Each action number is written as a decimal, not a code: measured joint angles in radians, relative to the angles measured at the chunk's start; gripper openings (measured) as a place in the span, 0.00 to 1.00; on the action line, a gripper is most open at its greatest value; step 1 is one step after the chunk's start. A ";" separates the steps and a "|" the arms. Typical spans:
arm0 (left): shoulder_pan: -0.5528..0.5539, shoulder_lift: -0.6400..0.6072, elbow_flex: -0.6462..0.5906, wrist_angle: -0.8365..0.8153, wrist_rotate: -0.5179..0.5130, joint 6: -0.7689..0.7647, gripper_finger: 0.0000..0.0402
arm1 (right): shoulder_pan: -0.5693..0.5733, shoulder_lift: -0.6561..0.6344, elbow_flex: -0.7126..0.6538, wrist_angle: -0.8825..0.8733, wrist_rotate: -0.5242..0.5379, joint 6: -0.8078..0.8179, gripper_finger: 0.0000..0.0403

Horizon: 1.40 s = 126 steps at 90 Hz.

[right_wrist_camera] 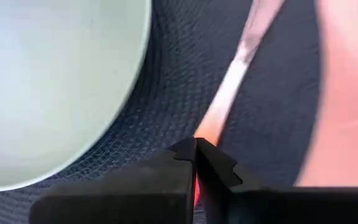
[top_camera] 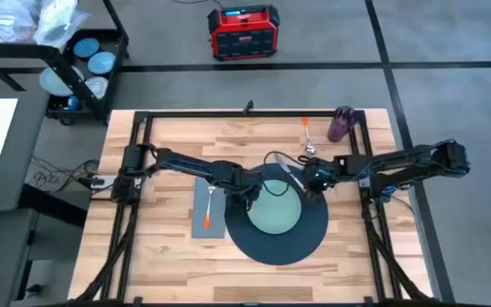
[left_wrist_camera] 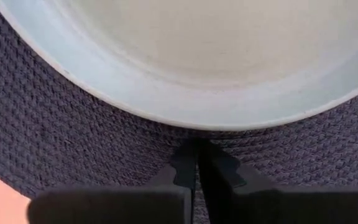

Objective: Set table place
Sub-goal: Put the orange knife on the blue placemat

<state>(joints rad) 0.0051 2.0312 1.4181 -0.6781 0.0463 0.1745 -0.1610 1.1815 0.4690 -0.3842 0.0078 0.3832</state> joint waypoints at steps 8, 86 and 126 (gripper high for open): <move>0.000 0.000 0.000 0.001 0.000 0.004 0.00 | -0.024 -0.005 0.000 -0.026 0.001 0.000 0.00; 0.001 0.000 0.000 0.034 0.000 0.000 0.00 | 0.145 0.115 0.000 0.129 -0.093 0.107 0.00; 0.001 0.000 0.001 0.030 -0.001 -0.002 0.00 | 0.191 0.113 0.049 0.120 -0.069 0.073 0.00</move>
<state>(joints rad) 0.0063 2.0312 1.4193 -0.6479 0.0451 0.1726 0.0304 1.2949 0.5179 -0.2638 -0.0615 0.4566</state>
